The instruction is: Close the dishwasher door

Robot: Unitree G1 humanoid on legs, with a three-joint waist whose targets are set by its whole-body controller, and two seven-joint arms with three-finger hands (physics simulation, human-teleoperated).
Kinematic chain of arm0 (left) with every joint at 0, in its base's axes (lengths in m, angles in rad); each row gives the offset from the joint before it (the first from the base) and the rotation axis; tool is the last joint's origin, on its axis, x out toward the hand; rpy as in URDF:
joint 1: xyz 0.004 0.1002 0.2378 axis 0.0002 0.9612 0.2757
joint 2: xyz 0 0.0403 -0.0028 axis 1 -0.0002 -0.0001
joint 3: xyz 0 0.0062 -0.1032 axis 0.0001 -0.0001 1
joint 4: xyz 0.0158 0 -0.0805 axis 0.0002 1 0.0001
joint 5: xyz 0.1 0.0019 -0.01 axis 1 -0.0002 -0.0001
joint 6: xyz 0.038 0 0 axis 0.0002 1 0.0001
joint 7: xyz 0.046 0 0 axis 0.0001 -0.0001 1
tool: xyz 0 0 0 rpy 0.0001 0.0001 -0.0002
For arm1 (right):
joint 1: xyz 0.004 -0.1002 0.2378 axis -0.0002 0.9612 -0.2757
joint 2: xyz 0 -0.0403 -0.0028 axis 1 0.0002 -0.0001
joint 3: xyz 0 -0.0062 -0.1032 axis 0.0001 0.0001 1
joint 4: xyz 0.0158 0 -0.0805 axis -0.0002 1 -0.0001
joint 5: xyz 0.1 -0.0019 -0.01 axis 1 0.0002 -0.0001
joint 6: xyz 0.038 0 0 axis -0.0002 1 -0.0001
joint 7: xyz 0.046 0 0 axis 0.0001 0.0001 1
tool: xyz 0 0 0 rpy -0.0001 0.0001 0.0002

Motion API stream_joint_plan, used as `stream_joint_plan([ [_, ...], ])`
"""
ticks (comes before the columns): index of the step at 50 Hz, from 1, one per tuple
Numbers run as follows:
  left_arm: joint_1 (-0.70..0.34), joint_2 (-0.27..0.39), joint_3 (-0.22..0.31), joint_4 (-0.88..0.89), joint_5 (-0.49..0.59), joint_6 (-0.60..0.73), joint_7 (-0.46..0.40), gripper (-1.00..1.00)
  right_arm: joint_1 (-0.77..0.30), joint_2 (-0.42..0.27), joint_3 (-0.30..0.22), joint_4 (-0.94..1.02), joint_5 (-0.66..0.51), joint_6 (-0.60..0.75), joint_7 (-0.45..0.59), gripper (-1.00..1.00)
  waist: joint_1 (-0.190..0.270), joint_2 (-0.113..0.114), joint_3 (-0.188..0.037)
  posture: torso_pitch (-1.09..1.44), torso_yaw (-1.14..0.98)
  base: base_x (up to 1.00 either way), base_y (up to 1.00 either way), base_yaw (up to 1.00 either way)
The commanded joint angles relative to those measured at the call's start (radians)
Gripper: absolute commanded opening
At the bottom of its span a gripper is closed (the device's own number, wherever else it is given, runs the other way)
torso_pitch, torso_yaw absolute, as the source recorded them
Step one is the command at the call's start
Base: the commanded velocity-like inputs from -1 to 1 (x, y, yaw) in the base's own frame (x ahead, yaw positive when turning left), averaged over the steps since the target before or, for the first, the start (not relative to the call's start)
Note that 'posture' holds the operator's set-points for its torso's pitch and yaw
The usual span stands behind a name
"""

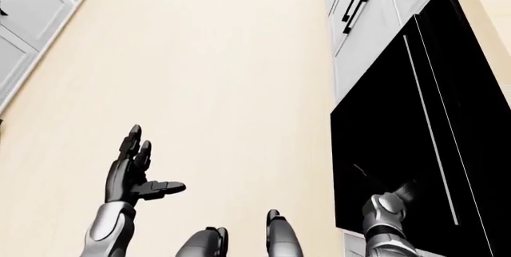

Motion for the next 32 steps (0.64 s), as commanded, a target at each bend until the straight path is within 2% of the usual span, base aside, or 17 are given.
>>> stream_joint_plan([
  [1, -0.005, 0.004, 0.004, -0.039, -0.001, -0.029, 0.000, 1.00, 0.004, -0.043, -0.021, -0.008, 0.022, -0.022, -0.047, 1.00, -0.008, -0.010, -0.032, 0.57, 0.00, 0.00, 0.00, 0.00],
  [10, 0.000, 0.002, 0.001, -0.045, 0.003, -0.030, 0.001, 1.00, 0.035, -0.099, -0.025, -0.013, 0.044, -0.016, -0.032, 1.00, -0.010, -0.015, -0.029, 0.57, 0.00, 0.00, 0.00, 0.00],
  [32, 0.001, 0.000, -0.001, -0.043, 0.006, -0.033, 0.003, 1.00, 0.078, -0.199, -0.043, -0.025, 0.089, 0.011, -0.016, 1.00, 0.007, -0.006, -0.023, 0.57, 0.00, 0.00, 0.00, 0.00],
])
